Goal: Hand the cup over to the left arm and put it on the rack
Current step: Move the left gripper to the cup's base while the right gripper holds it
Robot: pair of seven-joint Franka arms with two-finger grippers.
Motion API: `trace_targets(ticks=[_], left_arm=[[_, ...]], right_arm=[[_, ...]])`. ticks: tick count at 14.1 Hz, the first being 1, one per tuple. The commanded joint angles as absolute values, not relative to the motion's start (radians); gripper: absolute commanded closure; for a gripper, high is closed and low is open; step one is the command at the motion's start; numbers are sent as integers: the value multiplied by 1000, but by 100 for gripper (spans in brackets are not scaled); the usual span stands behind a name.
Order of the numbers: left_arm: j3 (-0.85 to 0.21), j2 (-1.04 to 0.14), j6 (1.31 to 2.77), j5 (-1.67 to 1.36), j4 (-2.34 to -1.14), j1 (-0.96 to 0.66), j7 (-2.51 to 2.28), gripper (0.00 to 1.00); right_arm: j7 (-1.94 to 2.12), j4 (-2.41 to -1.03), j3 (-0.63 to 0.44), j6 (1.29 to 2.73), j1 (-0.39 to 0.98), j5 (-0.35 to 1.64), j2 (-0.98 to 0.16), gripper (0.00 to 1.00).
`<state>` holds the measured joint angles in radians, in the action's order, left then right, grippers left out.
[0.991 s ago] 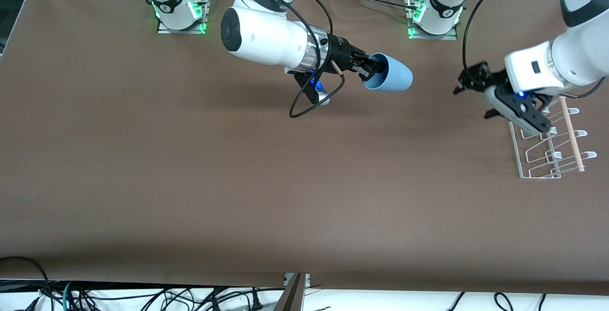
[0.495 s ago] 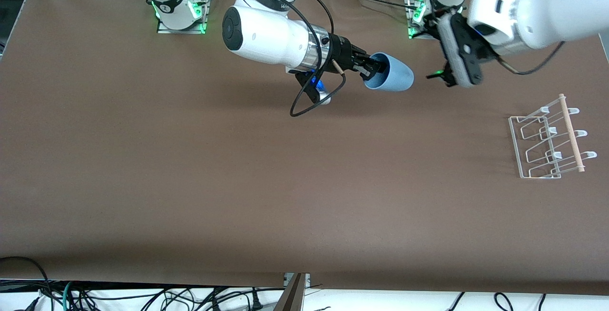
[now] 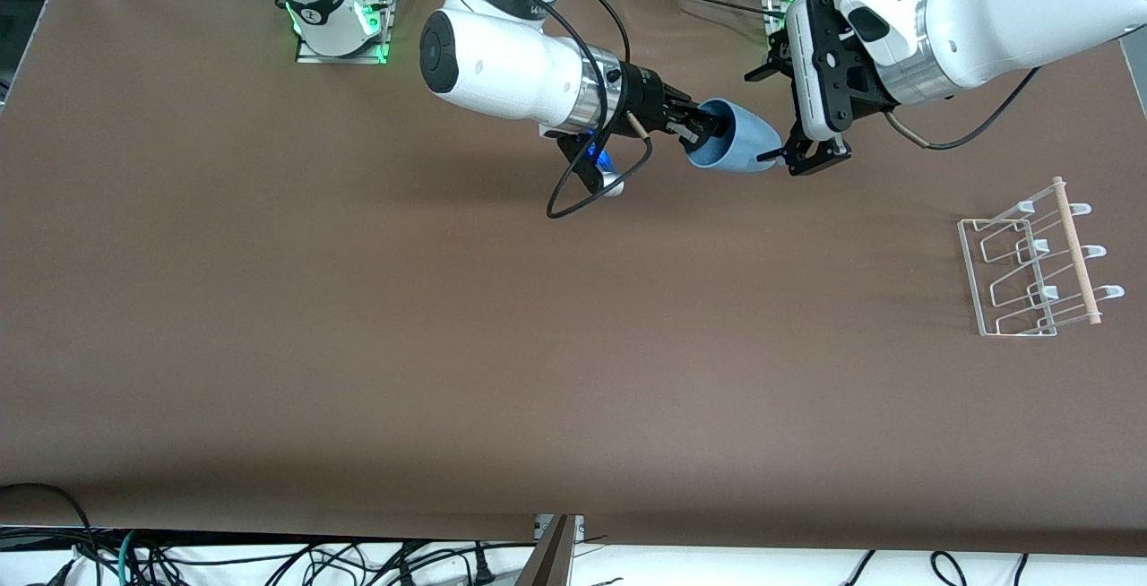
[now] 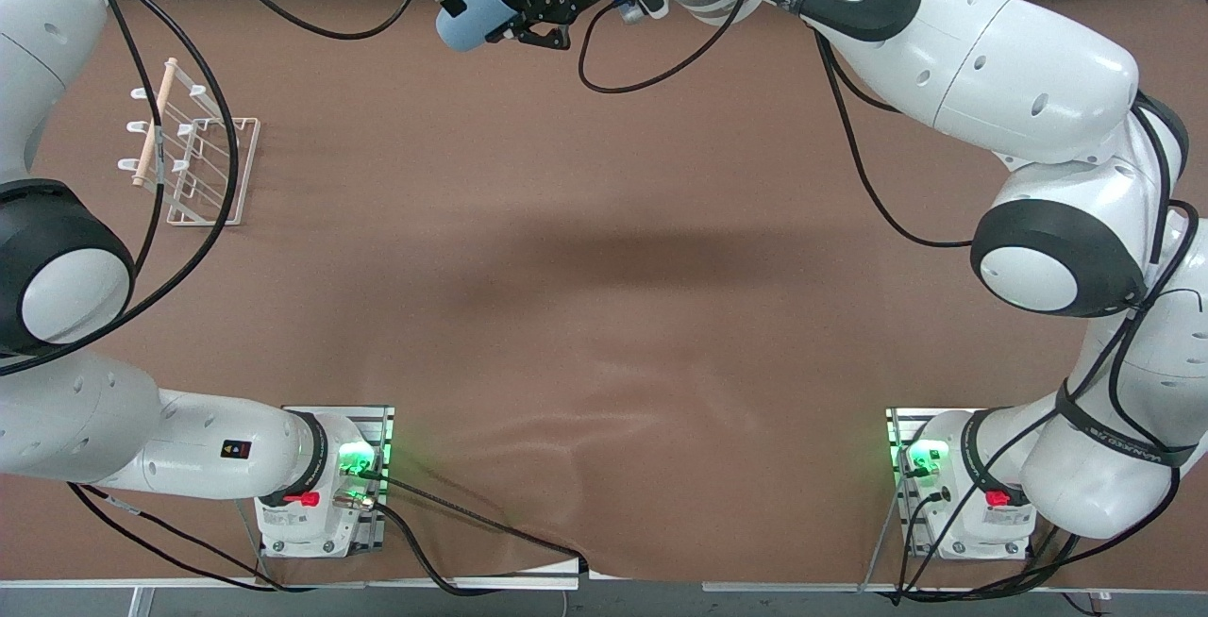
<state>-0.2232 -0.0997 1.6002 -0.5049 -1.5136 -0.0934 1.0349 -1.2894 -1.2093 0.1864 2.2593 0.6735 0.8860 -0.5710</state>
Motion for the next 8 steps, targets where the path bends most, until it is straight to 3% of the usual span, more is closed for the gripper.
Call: trace_targets(ticks=[1, 8], left_arm=[[-236, -98, 1660, -500, -1551, -94, 1080, 0], [-252, -121, 1686, -502, -1591, -86, 1166, 0]], right_arm=[[-1305, -1170, 183, 2269, 686, 904, -591, 100], [-1304, -1170, 183, 2269, 686, 904, -591, 100]])
